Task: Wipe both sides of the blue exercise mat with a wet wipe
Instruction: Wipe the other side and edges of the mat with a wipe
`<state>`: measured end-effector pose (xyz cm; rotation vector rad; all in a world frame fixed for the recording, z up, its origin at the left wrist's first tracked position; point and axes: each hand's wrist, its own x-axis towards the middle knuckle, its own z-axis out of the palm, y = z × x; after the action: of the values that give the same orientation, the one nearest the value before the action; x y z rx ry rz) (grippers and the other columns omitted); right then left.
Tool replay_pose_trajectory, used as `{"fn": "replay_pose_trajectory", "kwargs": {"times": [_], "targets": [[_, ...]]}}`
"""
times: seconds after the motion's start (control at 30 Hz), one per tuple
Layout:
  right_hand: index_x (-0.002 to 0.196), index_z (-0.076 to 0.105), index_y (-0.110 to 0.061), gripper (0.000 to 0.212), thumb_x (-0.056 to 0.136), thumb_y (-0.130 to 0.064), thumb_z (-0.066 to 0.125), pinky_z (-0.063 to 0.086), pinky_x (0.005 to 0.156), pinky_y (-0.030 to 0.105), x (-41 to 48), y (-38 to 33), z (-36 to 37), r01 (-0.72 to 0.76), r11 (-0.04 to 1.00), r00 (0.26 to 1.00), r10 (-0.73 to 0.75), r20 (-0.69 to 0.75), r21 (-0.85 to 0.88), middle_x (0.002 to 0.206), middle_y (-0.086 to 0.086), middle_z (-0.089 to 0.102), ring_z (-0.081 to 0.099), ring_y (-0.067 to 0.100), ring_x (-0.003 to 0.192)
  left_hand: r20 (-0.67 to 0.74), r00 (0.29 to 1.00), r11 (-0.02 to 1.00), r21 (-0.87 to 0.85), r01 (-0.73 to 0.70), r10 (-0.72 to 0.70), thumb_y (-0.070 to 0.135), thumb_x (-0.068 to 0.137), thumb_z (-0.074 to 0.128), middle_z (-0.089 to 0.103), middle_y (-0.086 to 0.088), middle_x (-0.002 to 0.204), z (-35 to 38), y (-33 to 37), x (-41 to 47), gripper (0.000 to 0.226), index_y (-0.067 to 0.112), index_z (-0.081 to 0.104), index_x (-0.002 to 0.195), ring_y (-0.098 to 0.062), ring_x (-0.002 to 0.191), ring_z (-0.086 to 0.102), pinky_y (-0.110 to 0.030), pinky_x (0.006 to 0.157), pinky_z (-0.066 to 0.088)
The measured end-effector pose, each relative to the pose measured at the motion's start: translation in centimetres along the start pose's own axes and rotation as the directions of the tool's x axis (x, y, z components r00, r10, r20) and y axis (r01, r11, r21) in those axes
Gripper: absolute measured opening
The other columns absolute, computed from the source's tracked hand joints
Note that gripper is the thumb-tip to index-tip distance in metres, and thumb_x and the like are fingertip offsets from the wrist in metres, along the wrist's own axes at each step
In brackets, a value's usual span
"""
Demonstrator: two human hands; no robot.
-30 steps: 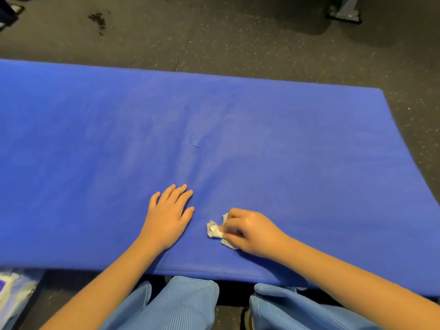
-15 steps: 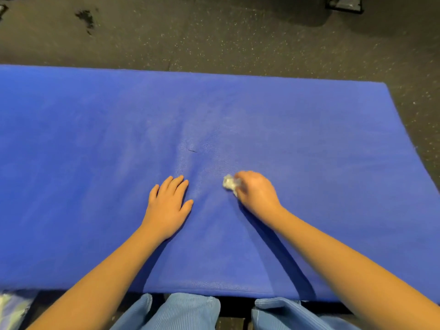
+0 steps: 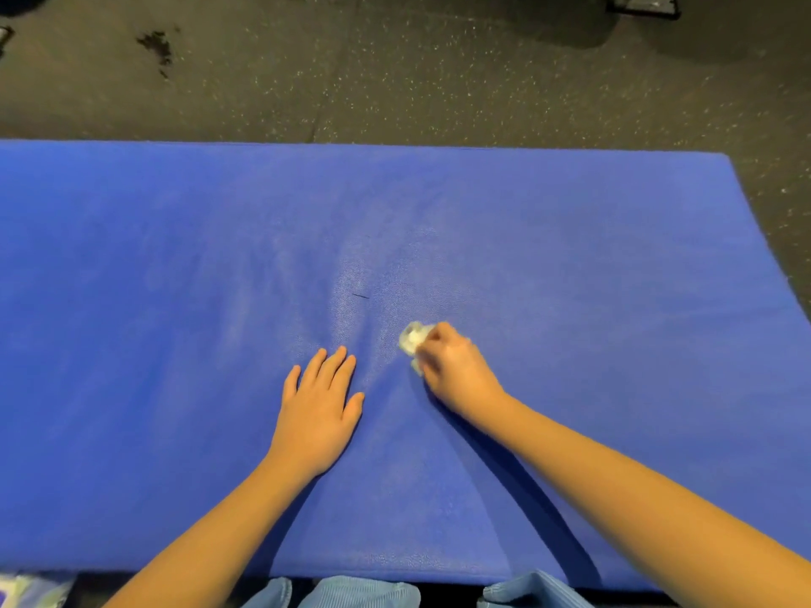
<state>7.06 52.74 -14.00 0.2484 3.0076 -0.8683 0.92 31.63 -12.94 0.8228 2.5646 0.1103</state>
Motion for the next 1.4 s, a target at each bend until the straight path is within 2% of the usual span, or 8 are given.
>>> {"fn": "replay_pose_trajectory", "kwargs": {"times": [0.1,0.3,0.5,0.7,0.87,1.07,1.23,1.4], "targets": [[0.066,0.057,0.001,0.021,0.085,-0.009,0.057,0.037,0.048,0.034,-0.7,-1.0,-0.3,0.209,0.978,0.964,-0.209,0.162,0.015,0.078,0.017,0.053,0.051,0.031,0.061,-0.003,1.0,1.0,-0.008,0.006,-0.006,0.06,0.077,-0.004,0.016,0.008,0.161,0.0,0.1,0.2,0.09,0.023,0.024,0.153,-0.016,0.149,0.006,-0.041,0.12,0.003],[0.06,0.046,-0.002,0.029,0.079,0.005,0.066,0.029,0.044,0.031,2.6,2.8,-1.3,-0.12,0.989,0.989,0.111,-0.095,-0.089,0.07,0.01,0.039,0.028,0.021,0.048,-0.067,0.997,0.996,-0.075,-0.04,0.035,0.06,0.079,0.012,0.041,-0.001,0.146,-1.1,-0.2,1.8,0.084,0.014,0.047,0.14,-0.025,0.14,0.03,-0.041,0.113,0.019],[0.077,0.062,0.0,0.03,0.091,-0.021,0.047,0.041,0.049,0.032,1.2,2.4,-1.9,0.263,0.965,0.949,-0.262,0.173,0.021,0.084,0.015,0.056,0.053,0.032,0.065,0.092,0.995,0.995,0.094,-0.032,0.023,0.063,0.069,-0.014,-0.003,0.007,0.163,-0.9,0.3,4.5,0.096,0.026,0.005,0.156,-0.021,0.149,-0.008,-0.046,0.119,-0.001],[0.091,0.062,0.002,0.011,0.087,0.004,0.052,0.05,0.058,0.035,5.7,5.2,-1.6,-0.236,0.966,0.965,0.22,-0.146,-0.103,0.077,0.011,0.044,0.05,0.03,0.065,0.111,0.993,0.993,0.112,-0.038,0.025,0.062,0.071,-0.015,-0.002,0.006,0.163,-1.1,0.3,4.3,0.094,0.025,0.006,0.156,-0.023,0.15,-0.006,-0.046,0.119,0.0],[0.076,0.058,0.002,0.016,0.087,-0.01,0.058,0.035,0.047,0.032,4.1,2.3,-0.9,0.222,0.975,0.957,-0.213,0.195,-0.024,0.078,0.017,0.051,0.051,0.031,0.061,0.127,0.991,0.992,0.112,-0.061,0.046,0.062,0.071,-0.01,0.007,0.004,0.163,-1.7,0.3,4.7,0.096,0.023,0.014,0.155,-0.026,0.149,0.003,-0.048,0.117,0.008],[0.084,0.061,0.002,0.02,0.093,-0.012,0.051,0.028,0.054,0.033,8.1,5.2,-2.7,-0.323,0.925,0.945,0.3,-0.132,-0.203,0.087,0.015,0.049,0.045,0.029,0.07,0.185,0.982,0.984,0.158,-0.076,0.046,0.063,0.073,-0.007,0.011,0.003,0.162,-2.6,0.5,4.9,0.095,0.022,0.019,0.155,-0.027,0.149,0.008,-0.049,0.116,0.014],[0.073,0.063,0.0,0.014,0.08,-0.01,0.069,0.02,0.047,0.028,6.7,2.5,-2.0,0.167,0.959,0.967,-0.114,0.229,-0.229,0.078,0.012,0.055,0.054,0.032,0.066,0.182,0.981,0.957,0.267,-0.116,0.069,0.052,0.084,0.035,0.062,-0.006,0.13,-2.4,-0.1,5.0,0.062,0.014,0.068,0.121,-0.035,0.113,0.062,-0.051,0.077,0.055],[0.047,0.049,-0.008,0.035,0.049,0.001,0.084,0.019,0.047,0.024,9.4,5.4,-3.3,-0.15,0.952,0.982,0.113,-0.15,-0.265,0.057,0.008,0.046,0.032,0.022,0.046,0.167,0.967,0.928,0.291,-0.233,0.19,0.054,0.082,0.038,0.065,-0.006,0.117,-3.0,-0.5,5.7,0.058,0.014,0.07,0.108,-0.033,0.097,0.065,-0.044,0.067,0.055]]}}
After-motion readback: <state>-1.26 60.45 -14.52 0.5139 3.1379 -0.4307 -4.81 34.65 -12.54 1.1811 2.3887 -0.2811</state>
